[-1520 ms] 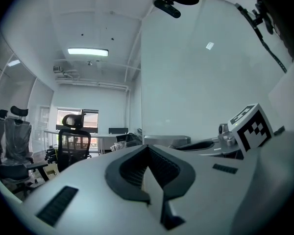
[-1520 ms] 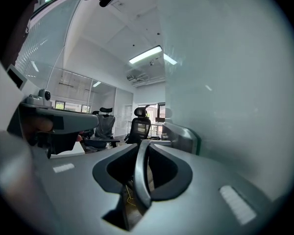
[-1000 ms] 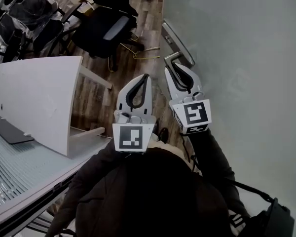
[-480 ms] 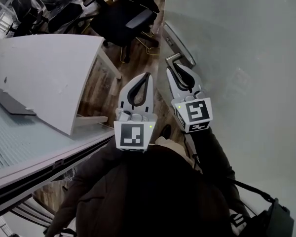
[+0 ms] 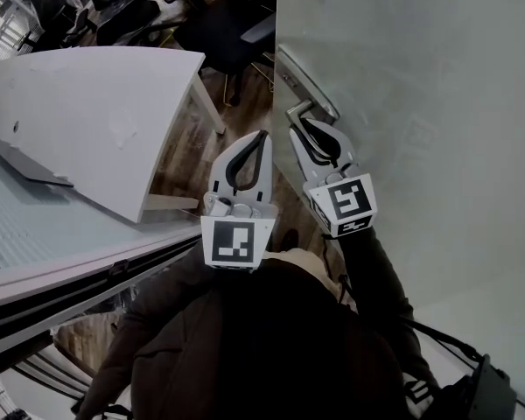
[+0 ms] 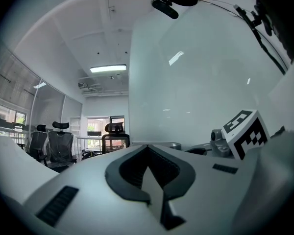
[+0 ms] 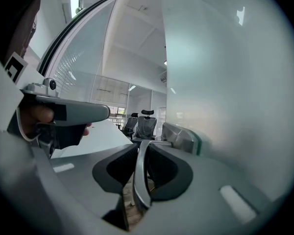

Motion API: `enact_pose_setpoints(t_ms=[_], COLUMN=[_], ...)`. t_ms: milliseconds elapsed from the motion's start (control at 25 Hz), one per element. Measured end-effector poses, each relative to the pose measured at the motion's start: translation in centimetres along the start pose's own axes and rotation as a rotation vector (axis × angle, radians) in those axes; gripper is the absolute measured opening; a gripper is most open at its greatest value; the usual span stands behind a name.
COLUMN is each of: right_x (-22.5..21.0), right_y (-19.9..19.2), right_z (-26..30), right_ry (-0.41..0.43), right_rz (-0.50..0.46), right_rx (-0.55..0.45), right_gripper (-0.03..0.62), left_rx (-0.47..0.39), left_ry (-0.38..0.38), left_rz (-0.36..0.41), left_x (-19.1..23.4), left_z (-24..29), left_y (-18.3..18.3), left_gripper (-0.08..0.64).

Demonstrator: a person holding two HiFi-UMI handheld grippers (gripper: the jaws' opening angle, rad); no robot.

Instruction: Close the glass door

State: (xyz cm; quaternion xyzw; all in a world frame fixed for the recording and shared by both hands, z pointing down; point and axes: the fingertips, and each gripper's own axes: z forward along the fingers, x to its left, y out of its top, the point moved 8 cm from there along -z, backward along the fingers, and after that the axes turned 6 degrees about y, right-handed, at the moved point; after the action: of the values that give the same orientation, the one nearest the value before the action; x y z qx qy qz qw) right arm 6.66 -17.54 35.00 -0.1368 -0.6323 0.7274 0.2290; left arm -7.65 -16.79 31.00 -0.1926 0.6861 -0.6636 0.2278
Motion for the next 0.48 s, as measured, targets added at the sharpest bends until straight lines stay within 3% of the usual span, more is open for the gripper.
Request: enact_pose_setpoints(t_ms=[480], right_x=[5.5], right_y=[0.8], right_z=[-0.2], right_ry=[0.109], right_rz=[-0.002], right_rx=[-0.009], right_gripper=[0.071], left_rx=[0.054], left_ry=[0.162], left_rz=[0.013], left_x=[-0.4], left_z=[-7.7], left_y=[-0.7], left_gripper=[-0.003])
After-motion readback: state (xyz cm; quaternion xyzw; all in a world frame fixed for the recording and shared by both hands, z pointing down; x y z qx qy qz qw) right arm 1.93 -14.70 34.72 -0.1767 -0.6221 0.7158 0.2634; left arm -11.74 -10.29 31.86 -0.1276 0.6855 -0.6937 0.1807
